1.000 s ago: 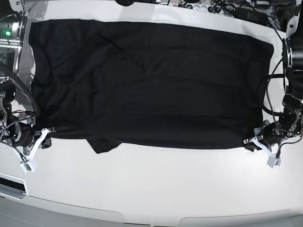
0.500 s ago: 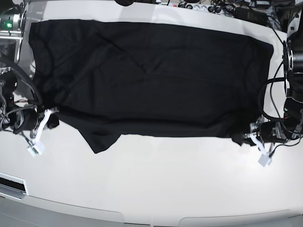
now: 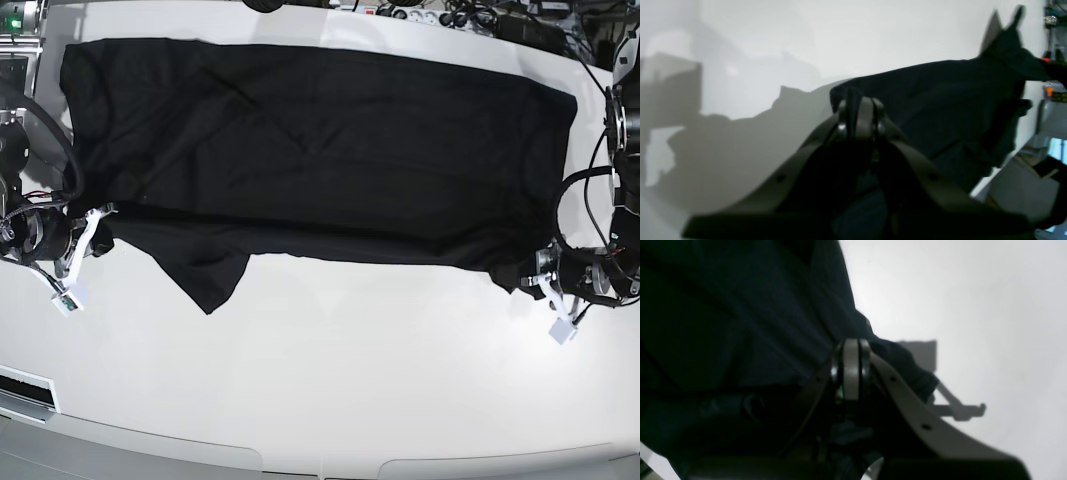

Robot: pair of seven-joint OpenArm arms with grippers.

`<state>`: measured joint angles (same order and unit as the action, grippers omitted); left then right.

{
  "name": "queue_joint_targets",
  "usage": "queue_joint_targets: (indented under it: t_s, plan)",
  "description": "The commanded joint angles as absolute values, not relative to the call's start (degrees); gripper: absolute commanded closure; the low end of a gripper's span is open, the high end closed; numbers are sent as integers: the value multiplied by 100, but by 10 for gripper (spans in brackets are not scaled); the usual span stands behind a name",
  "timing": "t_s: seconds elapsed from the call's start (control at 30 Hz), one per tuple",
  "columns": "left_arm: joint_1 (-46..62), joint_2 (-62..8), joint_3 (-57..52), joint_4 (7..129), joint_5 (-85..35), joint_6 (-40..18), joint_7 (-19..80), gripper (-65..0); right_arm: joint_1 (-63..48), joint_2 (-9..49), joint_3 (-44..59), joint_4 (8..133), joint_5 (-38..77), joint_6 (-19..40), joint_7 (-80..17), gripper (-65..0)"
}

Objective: Layout the t-shirt on the table in an organized manner, then fold the t-shirt properly
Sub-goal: 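Lift the hem with both grippers and fold it toward the collar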

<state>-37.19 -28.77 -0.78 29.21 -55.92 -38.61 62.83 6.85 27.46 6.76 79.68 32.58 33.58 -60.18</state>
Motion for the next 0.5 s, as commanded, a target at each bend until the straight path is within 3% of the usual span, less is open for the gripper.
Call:
queue_joint_targets:
  t_s: [0.0, 0.3, 0.47]
  plan:
    - [-3977, -2969, -108, 3000, -5769, -3907, 6357, 0, 812, 2860, 729, 8068, 3304, 3339, -6031, 0]
    - [-4333, -3033, -71, 3000, -5747, -4000, 6836, 0, 808, 2882, 727, 8062, 3301, 3642, -6469, 0]
    - [-4335, -3015, 679, 2998, -5559, -4000, 6781, 0, 749, 2875, 727, 8051, 3301, 3625, -6475, 0]
